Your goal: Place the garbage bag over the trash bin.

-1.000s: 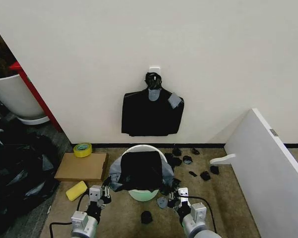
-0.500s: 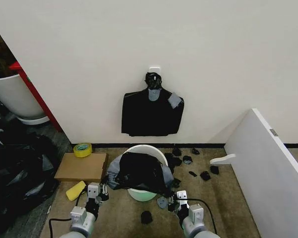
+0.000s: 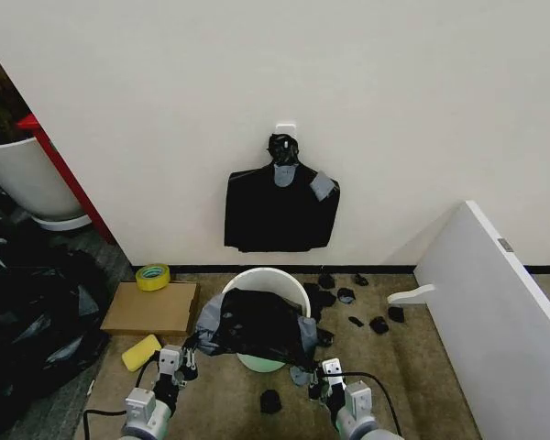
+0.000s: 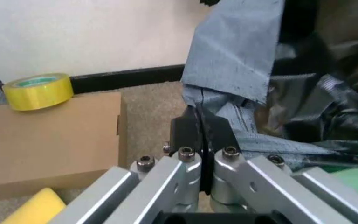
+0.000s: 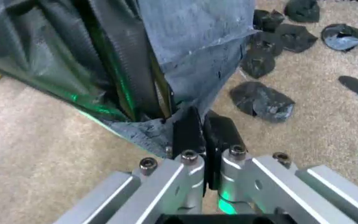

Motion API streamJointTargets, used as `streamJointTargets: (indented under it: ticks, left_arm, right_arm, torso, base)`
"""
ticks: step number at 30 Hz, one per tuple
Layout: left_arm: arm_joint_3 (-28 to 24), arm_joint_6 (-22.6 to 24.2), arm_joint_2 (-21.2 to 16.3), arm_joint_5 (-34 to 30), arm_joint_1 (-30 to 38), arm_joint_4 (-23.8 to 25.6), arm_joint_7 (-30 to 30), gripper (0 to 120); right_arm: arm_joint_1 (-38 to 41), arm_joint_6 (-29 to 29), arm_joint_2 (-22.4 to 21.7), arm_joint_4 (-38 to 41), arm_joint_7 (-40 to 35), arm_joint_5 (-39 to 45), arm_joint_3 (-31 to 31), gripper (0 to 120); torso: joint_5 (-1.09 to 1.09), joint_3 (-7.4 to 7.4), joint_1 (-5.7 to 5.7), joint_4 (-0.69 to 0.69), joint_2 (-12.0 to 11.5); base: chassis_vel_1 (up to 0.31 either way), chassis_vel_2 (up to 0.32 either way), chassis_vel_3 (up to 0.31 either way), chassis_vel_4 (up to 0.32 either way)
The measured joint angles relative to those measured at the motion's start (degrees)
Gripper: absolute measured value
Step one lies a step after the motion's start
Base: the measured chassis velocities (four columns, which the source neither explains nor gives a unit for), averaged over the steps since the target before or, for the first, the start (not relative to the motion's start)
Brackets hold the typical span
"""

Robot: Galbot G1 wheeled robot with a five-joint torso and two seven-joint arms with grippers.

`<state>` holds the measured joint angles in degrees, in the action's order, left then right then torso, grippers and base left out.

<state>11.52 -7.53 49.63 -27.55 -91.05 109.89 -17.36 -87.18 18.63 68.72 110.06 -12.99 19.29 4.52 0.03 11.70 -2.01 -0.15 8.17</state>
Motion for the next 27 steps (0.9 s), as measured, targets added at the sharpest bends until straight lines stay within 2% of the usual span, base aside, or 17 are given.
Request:
streamJointTargets:
  ticks: [6, 14, 20, 21, 22, 23, 25, 27]
  left_arm:
    - [-0.77, 0.18, 1.56, 0.57, 4.17, -3.13, -0.67, 0]
    - [-1.05, 0.51, 3.66, 1.33, 6.27, -6.01, -1.61, 0]
    - [-0.77, 0.50, 4.22, 1.44, 5.25, -5.43, -1.60, 0]
    - [-0.72, 0.50, 4.18, 1.44, 4.67, -4.70, -1.52, 6]
    - [-0.57, 0.49, 4.01, 1.44, 4.07, -3.88, -1.27, 11]
    - [-0.57, 0.49, 4.01, 1.44, 4.07, -3.88, -1.27, 11]
    - [0.16, 0.53, 3.44, 1.33, 2.82, -2.28, -0.76, 19]
    - [0.86, 0.88, 2.89, 1.15, 2.07, -1.38, -0.54, 27]
  right_arm:
    - [1.73, -0.69, 1.09, -2.24, -0.82, -0.06, -0.03, 0]
    - [3.54, -2.64, 1.95, -4.48, -1.67, 0.42, -0.34, 0]
    - [2.91, -3.29, 1.83, -3.78, -1.30, 0.35, -0.47, 0]
    - [2.32, -3.71, 1.59, -2.99, -0.95, 0.21, -0.47, 1]
    - [1.56, -4.17, 1.25, -1.94, -0.56, -0.12, -0.46, 8]
    - [1.56, -4.17, 1.25, -1.94, -0.56, -0.12, -0.46, 8]
    - [-0.45, -5.34, 0.36, 0.25, 0.38, -1.10, -0.25, 14]
    - [-2.13, -6.47, -0.36, 1.63, 1.12, -2.07, 0.15, 23]
  torso:
    - [-0.01, 0.00, 0.00, -0.01, 0.00]
    - [0.00, 0.00, 0.00, 0.00, 0.00]
    - [0.01, 0.00, 0.00, 0.00, 0.00]
    - [0.01, 0.00, 0.00, 0.00, 0.00]
    - [0.00, 0.00, 0.00, 0.00, 0.00]
    - [0.00, 0.00, 0.00, 0.00, 0.00]
    - [0.01, 0.00, 0.00, 0.00, 0.00]
    - [0.01, 0.00, 0.00, 0.00, 0.00]
  base:
    - [0.000, 0.000, 0.000, 0.000]
    - [0.000, 0.000, 0.000, 0.000]
    - [0.000, 0.000, 0.000, 0.000]
    - [0.000, 0.000, 0.000, 0.000]
    - [0.000, 0.000, 0.000, 0.000]
    - [0.000, 0.000, 0.000, 0.000]
    - [0.000, 0.000, 0.000, 0.000]
    - [0.000, 0.000, 0.000, 0.000]
